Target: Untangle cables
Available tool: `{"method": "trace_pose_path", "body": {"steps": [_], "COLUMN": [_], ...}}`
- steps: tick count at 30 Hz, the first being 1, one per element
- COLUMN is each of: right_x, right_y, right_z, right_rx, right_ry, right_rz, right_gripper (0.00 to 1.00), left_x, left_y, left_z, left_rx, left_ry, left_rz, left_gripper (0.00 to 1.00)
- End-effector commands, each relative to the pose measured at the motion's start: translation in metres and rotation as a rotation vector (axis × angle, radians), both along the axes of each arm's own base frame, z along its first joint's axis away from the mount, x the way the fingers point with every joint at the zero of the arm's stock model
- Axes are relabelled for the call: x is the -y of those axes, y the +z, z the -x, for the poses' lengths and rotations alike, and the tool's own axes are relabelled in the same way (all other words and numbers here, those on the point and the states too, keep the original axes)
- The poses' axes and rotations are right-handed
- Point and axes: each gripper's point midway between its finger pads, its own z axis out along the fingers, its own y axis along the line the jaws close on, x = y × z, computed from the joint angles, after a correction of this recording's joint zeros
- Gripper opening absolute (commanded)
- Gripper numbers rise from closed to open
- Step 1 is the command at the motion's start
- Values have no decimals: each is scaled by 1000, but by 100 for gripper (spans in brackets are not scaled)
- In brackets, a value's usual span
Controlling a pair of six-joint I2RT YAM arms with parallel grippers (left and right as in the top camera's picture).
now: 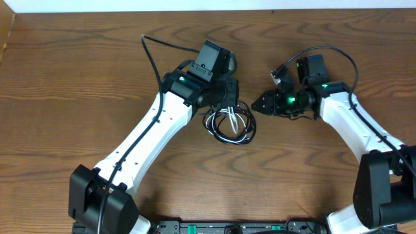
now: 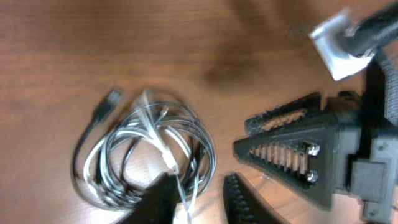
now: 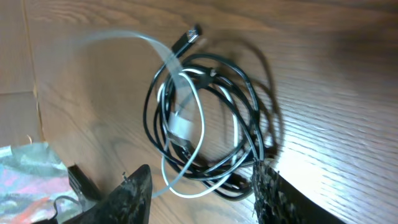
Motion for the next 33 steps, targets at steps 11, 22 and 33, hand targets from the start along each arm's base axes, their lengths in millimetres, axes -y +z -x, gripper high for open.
{"method": "trace_pose_path", "body": {"steps": [11, 22, 33], "right_x": [29, 30, 31], "right_y": [-9, -11, -12], "right_z": [-5, -4, 0], "right_rx": [-12, -21, -39], "right_ry": [-55, -59, -59], "right_rz": [46, 59, 62], "right_gripper": [62, 64, 64], "left_x": [14, -6, 5], "left_y": [-5, -71, -121], "left_z": [35, 86, 90], "left_rx": [117, -13, -77], "left_ry": [-404, -686, -799], "left_rz": [-149, -301, -340], "left_gripper": [76, 66, 57]}}
